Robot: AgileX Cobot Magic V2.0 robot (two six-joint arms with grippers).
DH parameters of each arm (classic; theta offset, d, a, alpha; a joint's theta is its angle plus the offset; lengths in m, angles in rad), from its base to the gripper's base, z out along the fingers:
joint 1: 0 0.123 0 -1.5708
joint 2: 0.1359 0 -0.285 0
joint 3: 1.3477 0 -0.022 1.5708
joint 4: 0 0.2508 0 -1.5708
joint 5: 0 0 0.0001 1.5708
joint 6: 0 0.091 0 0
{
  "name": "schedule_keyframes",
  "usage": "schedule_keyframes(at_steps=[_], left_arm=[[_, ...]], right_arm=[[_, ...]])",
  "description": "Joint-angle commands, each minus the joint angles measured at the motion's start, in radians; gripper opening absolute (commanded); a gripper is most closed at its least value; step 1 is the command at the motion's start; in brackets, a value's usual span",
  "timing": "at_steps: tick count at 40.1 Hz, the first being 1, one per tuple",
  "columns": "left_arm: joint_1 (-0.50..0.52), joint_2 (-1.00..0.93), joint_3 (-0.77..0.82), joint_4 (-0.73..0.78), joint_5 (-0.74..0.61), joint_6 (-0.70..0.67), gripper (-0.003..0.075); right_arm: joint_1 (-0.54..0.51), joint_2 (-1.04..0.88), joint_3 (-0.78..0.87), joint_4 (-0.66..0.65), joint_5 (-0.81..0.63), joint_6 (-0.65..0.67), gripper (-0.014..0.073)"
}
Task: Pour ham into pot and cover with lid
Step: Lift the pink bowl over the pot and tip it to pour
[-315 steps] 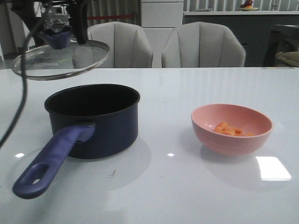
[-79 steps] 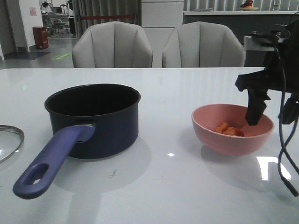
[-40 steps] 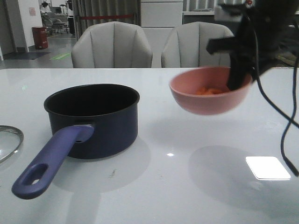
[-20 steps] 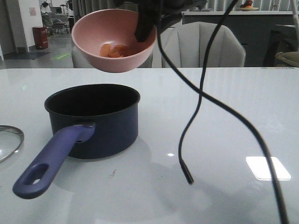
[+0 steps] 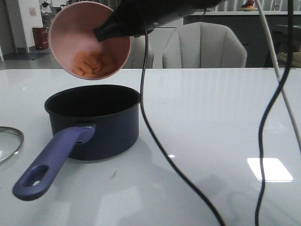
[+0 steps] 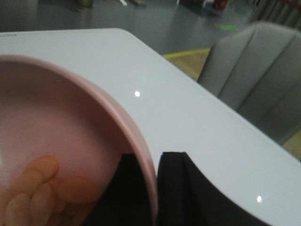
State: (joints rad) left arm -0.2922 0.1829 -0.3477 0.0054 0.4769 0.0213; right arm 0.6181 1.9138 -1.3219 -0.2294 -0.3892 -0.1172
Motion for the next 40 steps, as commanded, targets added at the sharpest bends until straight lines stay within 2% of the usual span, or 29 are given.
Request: schedule_keyframes(at_steps=[1,8,13,15,18,23,27,34,40], left_arm=[[-0.004,0.010,-0.028,-0.005,-0.085,-0.004,0.0636],[-0.004,0.010,-0.028,-0.005,-0.085,-0.004,0.0636],[-0.004,0.010,-0.028,-0.005,-0.085,-0.004,0.0636],[-0.004,0.010,-0.028,-0.005,-0.085,-0.004,0.0636],[-0.004,0.010,-0.028,-0.005,-0.085,-0.004,0.0636],[-0.004,0.010,-0.028,-0.005,-0.085,-0.004,0.0636],[-0.004,0.010,-0.028,-0.005,-0.085,-0.004,0.0636],[-0.004,0.010,-0.028,-0.005,-0.085,-0.004,0.0636],[-0.004,0.010,-0.028,-0.005,-0.085,-0.004,0.0636]], right_arm=[[0.000,-0.044,0.000,0.002,-0.235,-0.136,0.0146],[0.001,-0.036,0.000,0.040,-0.246,-0.406,0.0146],[0.011,-0.035,0.000,0.172,-0.293,-0.612,0.0146],[0.019,-0.034,0.004,0.229,-0.338,-0.680,0.0146],[0.040,-0.030,0.032,0.268,-0.489,-0.764,0.0146],[0.068,-0.003,0.065,0.268,-0.726,-0.835,0.0146],[0.077,0.025,0.073,0.268,-0.822,-0.865,0.0146],[0.077,0.072,0.073,0.267,-0.893,-0.882,0.0146],[0.078,0.092,0.073,0.285,-0.873,-0.861,0.0146]])
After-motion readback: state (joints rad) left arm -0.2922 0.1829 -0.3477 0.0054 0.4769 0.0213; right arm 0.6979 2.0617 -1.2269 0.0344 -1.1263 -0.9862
